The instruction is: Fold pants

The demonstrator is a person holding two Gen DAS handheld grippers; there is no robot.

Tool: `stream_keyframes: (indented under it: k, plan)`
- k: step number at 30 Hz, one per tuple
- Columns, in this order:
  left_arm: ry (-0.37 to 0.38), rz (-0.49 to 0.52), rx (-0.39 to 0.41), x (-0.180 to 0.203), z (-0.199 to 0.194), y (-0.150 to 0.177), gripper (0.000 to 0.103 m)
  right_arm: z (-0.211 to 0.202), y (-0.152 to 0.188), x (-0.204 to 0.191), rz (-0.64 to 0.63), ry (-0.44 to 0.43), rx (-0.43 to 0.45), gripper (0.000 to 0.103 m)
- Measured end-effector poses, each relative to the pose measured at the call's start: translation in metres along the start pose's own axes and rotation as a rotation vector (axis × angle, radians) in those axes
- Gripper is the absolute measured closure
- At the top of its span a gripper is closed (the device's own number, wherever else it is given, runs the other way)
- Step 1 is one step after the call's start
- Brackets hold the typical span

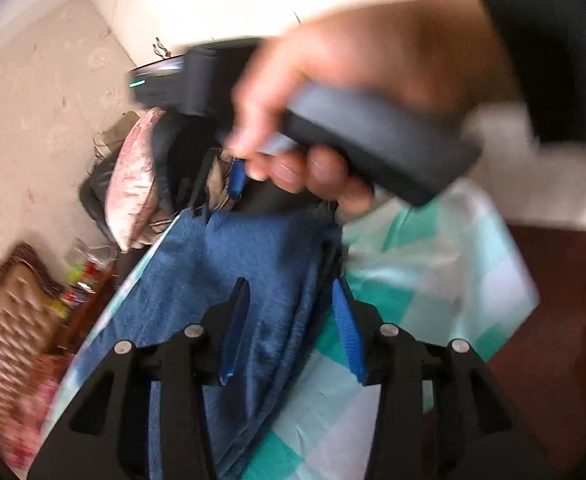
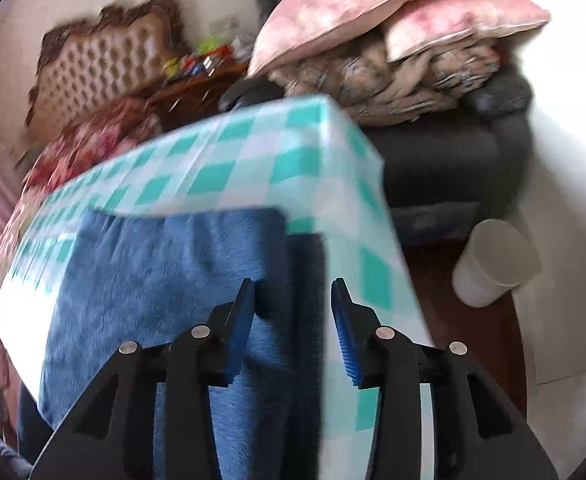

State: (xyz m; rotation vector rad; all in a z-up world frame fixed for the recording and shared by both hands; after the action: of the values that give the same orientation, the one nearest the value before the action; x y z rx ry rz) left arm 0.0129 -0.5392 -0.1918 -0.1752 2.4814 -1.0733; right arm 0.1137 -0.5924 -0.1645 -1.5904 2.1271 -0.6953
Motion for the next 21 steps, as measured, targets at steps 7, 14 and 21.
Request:
stream_keyframes:
  k: [7,14,21]
  plan:
    - [0.106,-0.636,0.130,-0.154,-0.050,0.014,0.069,-0.066,0.005,0.014,0.043,0.284,0.151,0.063]
    - [0.269,-0.595,-0.027,-0.209,0.059,-0.011,0.084,-0.034,0.061,-0.035,0.068,0.360,0.031,0.062]
    - [0.295,-0.542,-0.159,-0.193,0.114,0.009,0.081,-0.021,0.073,-0.033,0.074,0.405,0.006,0.061]
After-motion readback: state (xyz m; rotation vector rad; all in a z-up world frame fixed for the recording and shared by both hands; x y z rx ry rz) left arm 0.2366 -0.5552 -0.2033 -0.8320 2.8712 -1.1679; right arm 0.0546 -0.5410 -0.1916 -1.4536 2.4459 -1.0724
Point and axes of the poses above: each gripper's, at about its wrist camera, not at the fingertips, and z roughly the way its jaws point, x to its right, y to its underside, the point moved 10 cm from there along z, roughly the way its jaws point, and after that the axes turned 12 degrees about y, right-handed, at the moved point
